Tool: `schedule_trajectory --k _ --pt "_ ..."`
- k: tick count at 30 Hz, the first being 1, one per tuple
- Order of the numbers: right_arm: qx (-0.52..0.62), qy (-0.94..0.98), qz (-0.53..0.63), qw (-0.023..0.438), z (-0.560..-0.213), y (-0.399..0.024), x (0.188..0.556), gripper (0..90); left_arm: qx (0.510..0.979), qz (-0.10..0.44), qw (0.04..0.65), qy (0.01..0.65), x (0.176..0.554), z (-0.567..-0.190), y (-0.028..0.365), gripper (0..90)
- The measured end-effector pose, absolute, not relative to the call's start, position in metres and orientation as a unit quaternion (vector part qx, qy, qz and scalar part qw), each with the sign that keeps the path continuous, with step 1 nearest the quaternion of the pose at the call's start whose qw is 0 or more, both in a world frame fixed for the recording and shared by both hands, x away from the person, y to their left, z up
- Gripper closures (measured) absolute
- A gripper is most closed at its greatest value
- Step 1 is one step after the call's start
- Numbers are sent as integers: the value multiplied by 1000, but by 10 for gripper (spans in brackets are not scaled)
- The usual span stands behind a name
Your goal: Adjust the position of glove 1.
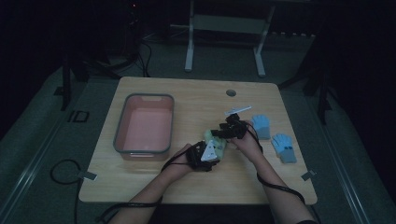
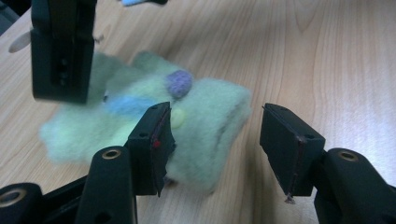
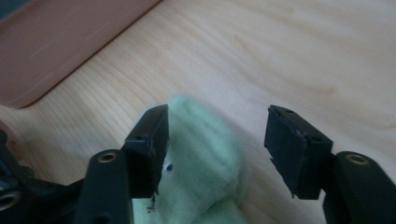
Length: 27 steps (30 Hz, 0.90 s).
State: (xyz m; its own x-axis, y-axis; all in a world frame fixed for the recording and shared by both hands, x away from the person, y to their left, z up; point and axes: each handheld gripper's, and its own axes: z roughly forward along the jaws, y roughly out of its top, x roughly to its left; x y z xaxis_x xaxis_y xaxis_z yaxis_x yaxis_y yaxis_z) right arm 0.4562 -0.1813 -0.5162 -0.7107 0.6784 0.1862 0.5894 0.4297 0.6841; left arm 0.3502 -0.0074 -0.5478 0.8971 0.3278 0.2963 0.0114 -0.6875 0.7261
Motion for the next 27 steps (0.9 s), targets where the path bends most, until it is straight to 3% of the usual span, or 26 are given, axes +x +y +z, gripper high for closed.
schedule_trajectory --k 9,13,18,27 --pt "403 837 371 -19 -540 -191 464 338 904 214 360 86 355 -555 -11 449" --pt "400 833 378 -60 -544 -190 465 524 908 228 342 82 356 -554 -13 566" --pt "383 843 375 -34 -533 -186 459 674 914 229 325 85 358 -544 -17 692" --pt "370 845 385 -14 -511 -182 452 701 916 227 315 95 356 -525 -18 722"
